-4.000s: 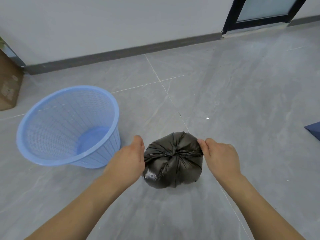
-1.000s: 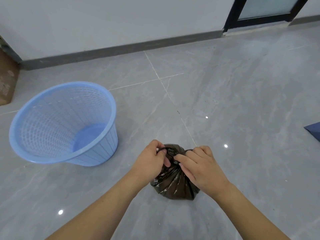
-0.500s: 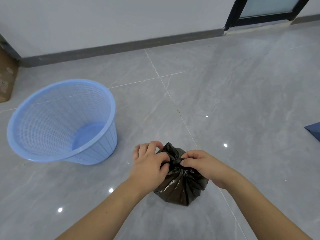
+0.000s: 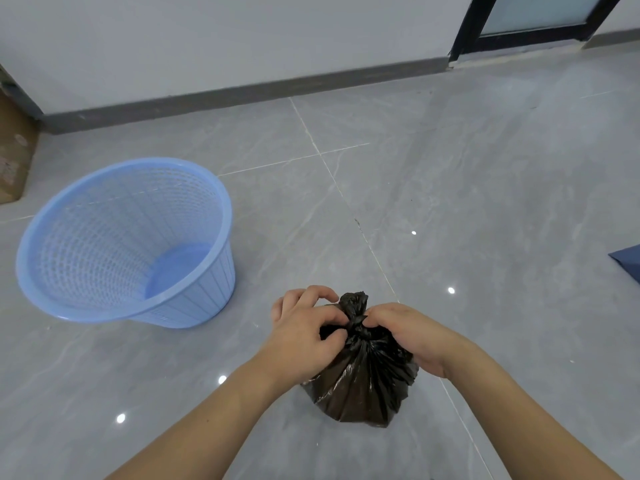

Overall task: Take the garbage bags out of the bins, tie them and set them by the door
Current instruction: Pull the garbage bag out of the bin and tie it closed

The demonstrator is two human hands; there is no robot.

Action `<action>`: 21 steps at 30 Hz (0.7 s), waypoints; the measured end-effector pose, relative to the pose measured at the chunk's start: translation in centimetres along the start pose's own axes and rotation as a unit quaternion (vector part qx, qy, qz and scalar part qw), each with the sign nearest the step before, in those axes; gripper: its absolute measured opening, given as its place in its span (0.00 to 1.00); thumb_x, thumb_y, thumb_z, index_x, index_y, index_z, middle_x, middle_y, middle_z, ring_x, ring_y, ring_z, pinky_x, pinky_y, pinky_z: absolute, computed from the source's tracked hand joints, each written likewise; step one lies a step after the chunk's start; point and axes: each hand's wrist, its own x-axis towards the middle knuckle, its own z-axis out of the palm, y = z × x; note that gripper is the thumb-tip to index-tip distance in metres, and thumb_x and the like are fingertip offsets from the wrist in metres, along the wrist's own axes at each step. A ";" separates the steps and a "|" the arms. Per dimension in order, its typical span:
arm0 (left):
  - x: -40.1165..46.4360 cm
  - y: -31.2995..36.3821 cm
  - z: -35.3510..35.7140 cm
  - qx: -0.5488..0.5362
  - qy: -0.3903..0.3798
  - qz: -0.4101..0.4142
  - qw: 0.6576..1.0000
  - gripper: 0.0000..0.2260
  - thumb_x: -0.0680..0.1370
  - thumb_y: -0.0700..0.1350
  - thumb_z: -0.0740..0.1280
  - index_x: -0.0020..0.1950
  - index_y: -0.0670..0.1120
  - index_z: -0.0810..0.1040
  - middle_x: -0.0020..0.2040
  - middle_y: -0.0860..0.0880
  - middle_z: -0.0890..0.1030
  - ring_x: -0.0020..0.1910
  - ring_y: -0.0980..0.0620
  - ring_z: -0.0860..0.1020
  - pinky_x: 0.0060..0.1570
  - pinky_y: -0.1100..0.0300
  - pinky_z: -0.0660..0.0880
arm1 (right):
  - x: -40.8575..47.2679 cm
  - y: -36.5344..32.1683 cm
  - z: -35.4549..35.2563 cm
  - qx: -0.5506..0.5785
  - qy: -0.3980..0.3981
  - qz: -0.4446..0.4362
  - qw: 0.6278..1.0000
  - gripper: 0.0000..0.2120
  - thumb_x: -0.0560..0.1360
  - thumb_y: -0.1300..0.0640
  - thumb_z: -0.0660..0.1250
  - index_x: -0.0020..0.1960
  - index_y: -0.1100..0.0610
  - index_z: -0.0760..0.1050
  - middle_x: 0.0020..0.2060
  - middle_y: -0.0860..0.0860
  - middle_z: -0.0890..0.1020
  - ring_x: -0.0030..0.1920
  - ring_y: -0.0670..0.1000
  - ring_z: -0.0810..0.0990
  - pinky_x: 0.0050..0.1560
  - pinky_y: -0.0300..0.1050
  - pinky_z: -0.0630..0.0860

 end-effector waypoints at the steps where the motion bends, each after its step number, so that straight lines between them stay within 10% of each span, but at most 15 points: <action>1: 0.1 0.0 0.0 -0.003 -0.001 -0.001 1.000 0.05 0.75 0.52 0.65 0.45 0.59 0.80 0.61 0.66 0.68 0.64 0.58 0.58 0.65 0.62 0.47 | -0.1 0.0 0.0 -0.002 -0.001 -0.003 1.000 0.13 0.76 0.57 0.60 0.50 0.62 0.80 0.42 0.55 0.83 0.45 0.54 0.81 0.50 0.50 0.74; 9: 0.3 0.4 -0.1 0.026 -0.005 0.010 1.000 0.05 0.77 0.49 0.64 0.42 0.57 0.77 0.63 0.65 0.66 0.66 0.56 0.56 0.66 0.60 0.44 | 0.2 1.2 -0.2 -0.051 0.071 -0.069 0.994 0.10 0.75 0.55 0.63 0.51 0.41 0.74 0.37 0.52 0.76 0.39 0.51 0.75 0.45 0.47 0.72; 21: 0.5 0.7 1.0 0.177 0.053 0.033 0.982 0.08 0.75 0.52 0.60 0.45 0.56 0.79 0.65 0.61 0.67 0.68 0.50 0.59 0.70 0.45 0.45 | 0.2 2.0 -0.8 0.081 -0.084 0.041 0.992 0.10 0.68 0.52 0.63 0.42 0.58 0.76 0.36 0.52 0.76 0.36 0.51 0.74 0.39 0.45 0.70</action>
